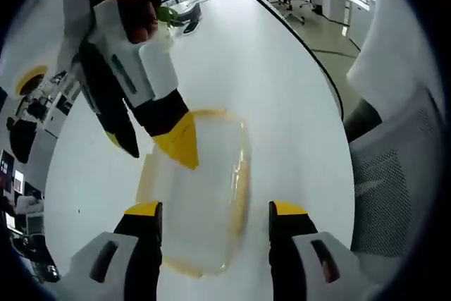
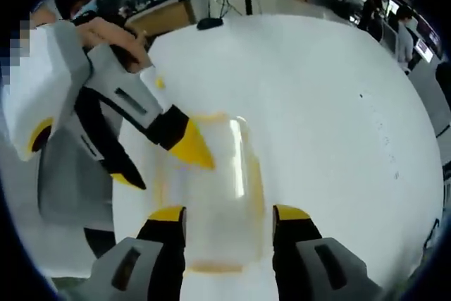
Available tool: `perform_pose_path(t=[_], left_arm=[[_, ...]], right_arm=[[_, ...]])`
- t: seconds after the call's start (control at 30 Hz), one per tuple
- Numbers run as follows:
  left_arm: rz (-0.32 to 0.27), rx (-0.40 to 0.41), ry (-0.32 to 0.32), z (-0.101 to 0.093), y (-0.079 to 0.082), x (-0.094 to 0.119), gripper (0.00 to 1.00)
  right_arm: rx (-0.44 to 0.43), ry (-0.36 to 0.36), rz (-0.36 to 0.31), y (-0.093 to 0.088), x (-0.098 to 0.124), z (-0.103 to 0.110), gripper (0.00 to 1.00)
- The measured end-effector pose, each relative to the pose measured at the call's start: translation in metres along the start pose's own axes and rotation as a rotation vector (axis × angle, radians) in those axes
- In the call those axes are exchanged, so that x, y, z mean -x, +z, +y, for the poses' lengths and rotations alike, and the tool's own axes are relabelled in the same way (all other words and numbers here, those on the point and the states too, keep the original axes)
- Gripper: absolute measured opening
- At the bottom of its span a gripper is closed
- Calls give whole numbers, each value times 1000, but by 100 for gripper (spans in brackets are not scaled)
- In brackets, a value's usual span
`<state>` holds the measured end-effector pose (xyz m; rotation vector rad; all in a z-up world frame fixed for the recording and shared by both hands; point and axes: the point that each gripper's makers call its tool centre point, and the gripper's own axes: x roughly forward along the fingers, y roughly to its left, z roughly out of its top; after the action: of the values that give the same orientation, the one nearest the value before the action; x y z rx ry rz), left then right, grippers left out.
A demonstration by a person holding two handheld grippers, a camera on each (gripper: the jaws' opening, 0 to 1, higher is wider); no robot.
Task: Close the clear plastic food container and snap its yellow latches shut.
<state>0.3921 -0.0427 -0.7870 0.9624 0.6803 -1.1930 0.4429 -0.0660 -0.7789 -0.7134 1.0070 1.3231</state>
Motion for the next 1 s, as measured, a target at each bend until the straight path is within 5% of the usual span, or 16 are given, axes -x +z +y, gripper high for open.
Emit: perform_pose_path(t=[1.0], left_arm=[[34, 25, -47, 20, -27, 2, 82]], right_arm=[[28, -78, 3, -20, -1, 23, 60]])
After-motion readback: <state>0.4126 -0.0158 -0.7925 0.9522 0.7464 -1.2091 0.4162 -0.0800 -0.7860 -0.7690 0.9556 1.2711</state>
